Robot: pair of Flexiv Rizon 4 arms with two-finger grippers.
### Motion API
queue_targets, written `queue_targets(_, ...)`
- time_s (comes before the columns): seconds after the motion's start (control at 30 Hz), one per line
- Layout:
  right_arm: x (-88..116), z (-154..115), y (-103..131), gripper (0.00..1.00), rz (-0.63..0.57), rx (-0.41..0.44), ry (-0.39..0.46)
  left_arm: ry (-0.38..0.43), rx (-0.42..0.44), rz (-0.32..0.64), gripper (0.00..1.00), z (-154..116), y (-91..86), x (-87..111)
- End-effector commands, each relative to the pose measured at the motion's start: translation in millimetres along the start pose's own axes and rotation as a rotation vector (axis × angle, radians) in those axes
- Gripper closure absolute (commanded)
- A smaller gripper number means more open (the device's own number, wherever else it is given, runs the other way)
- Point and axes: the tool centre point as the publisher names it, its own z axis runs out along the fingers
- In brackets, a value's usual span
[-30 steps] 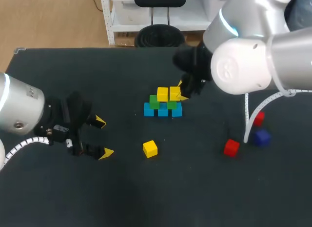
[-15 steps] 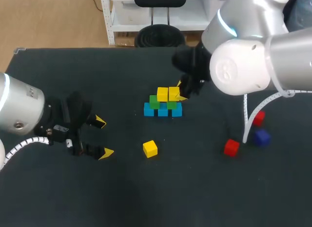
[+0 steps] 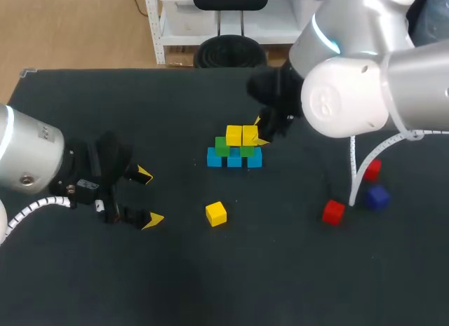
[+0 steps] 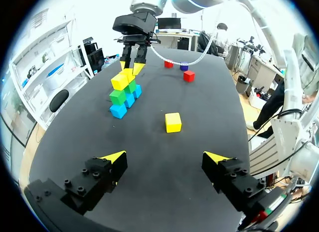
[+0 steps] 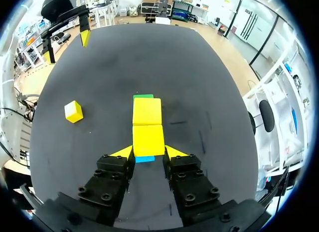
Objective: Place the blue cubes, place green cubes on the blue cubes, place the yellow cubes on the green cubes, then place the red cubes on the yellow cubes, and place purple cube on the red cubes.
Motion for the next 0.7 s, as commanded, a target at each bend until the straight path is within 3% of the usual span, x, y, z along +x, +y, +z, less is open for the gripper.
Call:
queue_targets(0.03, -0.4, 0.5, 0.4, 0.79, 0.002, 0.003, 0.003, -0.009, 0.001, 0.002, 0.00, -0.6, -0.1, 2.2)
queue_targets(0.1, -0.2, 0.7, 0.4, 0.64, 0.003, 0.004, 0.005, -0.009, 0.001, 0.002, 0.00, -0.6, -0.1, 2.2)
queue_targets(0.23, 0.1, 1.1, 0.3, 0.59, 0.005, 0.005, 0.007, -0.009, 0.001, 0.002, 0.00, -0.6, -0.1, 2.2)
queue_targets(0.7, 0.1, 1.1, -0.9, 0.54, 0.007, 0.009, 0.011, -0.009, 0.001, 0.002, 0.00, -0.6, -0.1, 2.2)
